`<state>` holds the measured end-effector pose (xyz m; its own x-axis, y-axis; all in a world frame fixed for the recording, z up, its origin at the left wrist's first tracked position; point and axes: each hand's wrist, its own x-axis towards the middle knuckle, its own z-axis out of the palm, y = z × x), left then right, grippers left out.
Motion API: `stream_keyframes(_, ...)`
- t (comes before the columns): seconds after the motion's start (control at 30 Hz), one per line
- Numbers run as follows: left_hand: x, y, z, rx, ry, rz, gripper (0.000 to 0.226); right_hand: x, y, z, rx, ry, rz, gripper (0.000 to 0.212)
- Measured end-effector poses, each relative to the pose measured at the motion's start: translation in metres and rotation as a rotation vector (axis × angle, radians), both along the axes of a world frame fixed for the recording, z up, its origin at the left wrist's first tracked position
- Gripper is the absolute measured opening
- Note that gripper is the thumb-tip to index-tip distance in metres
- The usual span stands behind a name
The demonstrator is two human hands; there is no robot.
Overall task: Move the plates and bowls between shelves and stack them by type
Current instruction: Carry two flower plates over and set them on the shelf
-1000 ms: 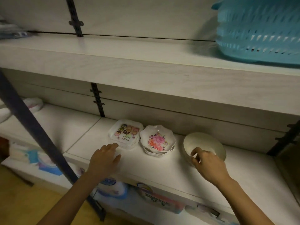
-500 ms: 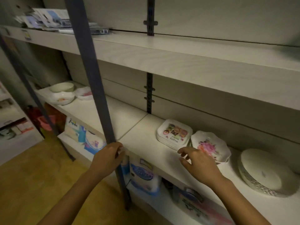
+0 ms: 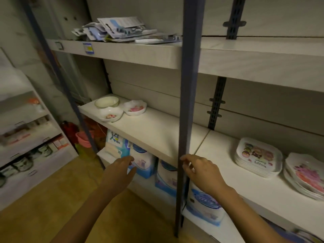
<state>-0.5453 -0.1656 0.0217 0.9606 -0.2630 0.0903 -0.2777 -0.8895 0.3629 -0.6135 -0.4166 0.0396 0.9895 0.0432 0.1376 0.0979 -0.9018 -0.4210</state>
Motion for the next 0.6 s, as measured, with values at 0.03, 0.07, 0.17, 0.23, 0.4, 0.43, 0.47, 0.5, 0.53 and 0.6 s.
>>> stream_keyframes(0.03, 0.007, 0.011, 0.001, 0.000, 0.010, 0.013, 0.037, 0.009, 0.012, 0.002, 0.000, 0.002, 0.002, 0.030)
stream_keyframes(0.07, 0.015, 0.022, 0.002, -0.003, 0.015, 0.018, 0.036, 0.018, 0.022, 0.004, 0.002, 0.002, 0.005, 0.031)
stream_keyframes(0.17, 0.040, 0.047, 0.005, 0.046, -0.002, 0.017, 0.038, 0.050, 0.047, 0.004, 0.037, -0.002, 0.010, 0.029)
stream_keyframes(0.23, 0.060, 0.061, 0.005, 0.061, -0.007, 0.023, 0.039, 0.074, 0.059, 0.000, 0.066, 0.010, 0.003, 0.029)
stream_keyframes(0.4, 0.122, 0.086, 0.000, 0.059, -0.007, 0.028, 0.037, 0.140, 0.080, -0.013, 0.070, 0.022, -0.021, 0.030)
stream_keyframes(0.43, 0.137, 0.090, 0.001, 0.064, -0.018, 0.027, 0.037, 0.155, 0.083, -0.015, 0.075, 0.022, -0.031, 0.030)
stream_keyframes(0.47, 0.152, 0.094, 0.001, 0.070, -0.030, 0.024, 0.037, 0.171, 0.087, -0.017, 0.084, 0.020, -0.045, 0.030)
stream_keyframes(0.5, 0.166, 0.098, 0.002, 0.070, -0.044, 0.019, 0.037, 0.188, 0.090, -0.018, 0.093, 0.018, -0.060, 0.029)
stream_keyframes(0.53, 0.181, 0.102, 0.003, 0.067, -0.055, 0.013, 0.037, 0.204, 0.094, -0.019, 0.097, 0.020, -0.075, 0.029)
stream_keyframes(0.6, 0.210, 0.112, 0.005, 0.063, -0.066, 0.006, 0.034, 0.238, 0.104, -0.018, 0.097, 0.037, -0.100, 0.030)
